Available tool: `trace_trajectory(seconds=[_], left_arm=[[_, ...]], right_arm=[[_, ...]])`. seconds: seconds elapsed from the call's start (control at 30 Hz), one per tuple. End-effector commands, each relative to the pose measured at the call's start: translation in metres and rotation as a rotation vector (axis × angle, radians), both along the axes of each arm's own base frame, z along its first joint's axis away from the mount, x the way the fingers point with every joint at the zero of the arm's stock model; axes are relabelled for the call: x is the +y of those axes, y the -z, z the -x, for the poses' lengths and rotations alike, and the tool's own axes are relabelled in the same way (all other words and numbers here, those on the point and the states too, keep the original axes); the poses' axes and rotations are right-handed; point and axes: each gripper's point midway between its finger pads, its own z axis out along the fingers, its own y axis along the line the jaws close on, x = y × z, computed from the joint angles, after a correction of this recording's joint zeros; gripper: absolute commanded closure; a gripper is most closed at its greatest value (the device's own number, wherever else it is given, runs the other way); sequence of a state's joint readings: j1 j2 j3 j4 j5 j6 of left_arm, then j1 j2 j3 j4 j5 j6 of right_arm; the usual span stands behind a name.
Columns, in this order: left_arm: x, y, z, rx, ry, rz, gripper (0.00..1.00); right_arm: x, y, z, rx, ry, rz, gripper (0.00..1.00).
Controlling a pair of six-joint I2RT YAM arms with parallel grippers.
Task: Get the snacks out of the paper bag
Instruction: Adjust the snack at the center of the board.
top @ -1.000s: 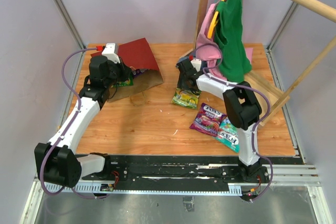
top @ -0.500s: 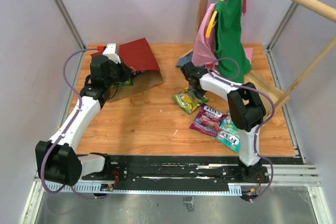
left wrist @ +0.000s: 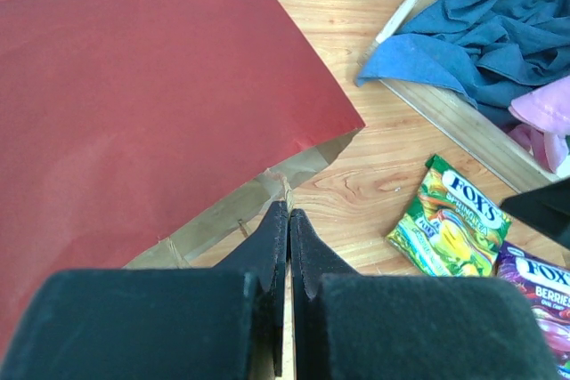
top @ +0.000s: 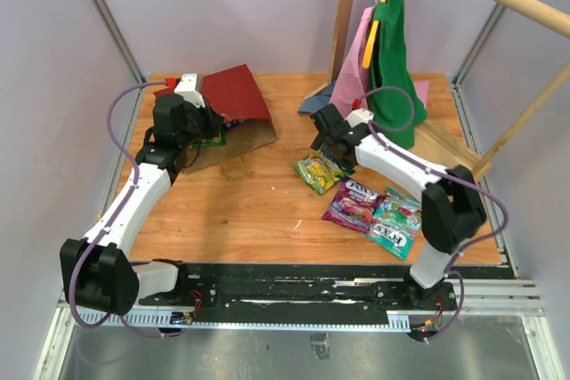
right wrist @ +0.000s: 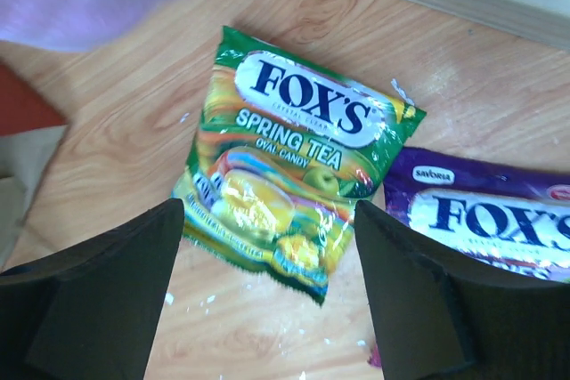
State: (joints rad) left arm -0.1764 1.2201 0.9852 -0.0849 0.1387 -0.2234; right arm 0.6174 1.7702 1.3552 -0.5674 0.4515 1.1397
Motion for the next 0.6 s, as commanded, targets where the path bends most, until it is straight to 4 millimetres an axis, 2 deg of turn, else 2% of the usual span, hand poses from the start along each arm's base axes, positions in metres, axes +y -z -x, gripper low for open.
trace_trajectory(seconds=[0.0,0.1,0.27,0.47,0.57], left_arm=[[-0.003,-0.012,-0.003,-0.045,0.019,-0.002,0.99],[-0.004,-0.013,-0.002,-0.045,0.021,0.002,0.99],[-0.002,-0.016,0.001,-0.054,0.016,0.002,0.99],[-0.003,-0.017,0.001,-0.056,0.019,0.004,0.99],[-0.003,-0.018,0.002,-0.056,0.02,0.005,1.0]], right_arm=[[-0.014,-0.027,0.022,-0.067,-0.048,0.032,0.2],[-0.021,-0.015,0.045,-0.041,-0.047,0.042,0.17],[-0.045,0.013,0.08,0.017,-0.031,0.141,0.15],[-0.063,0.032,0.097,0.069,-0.037,0.228,0.16],[-0.065,0.039,0.101,0.1,-0.039,0.245,0.17]])
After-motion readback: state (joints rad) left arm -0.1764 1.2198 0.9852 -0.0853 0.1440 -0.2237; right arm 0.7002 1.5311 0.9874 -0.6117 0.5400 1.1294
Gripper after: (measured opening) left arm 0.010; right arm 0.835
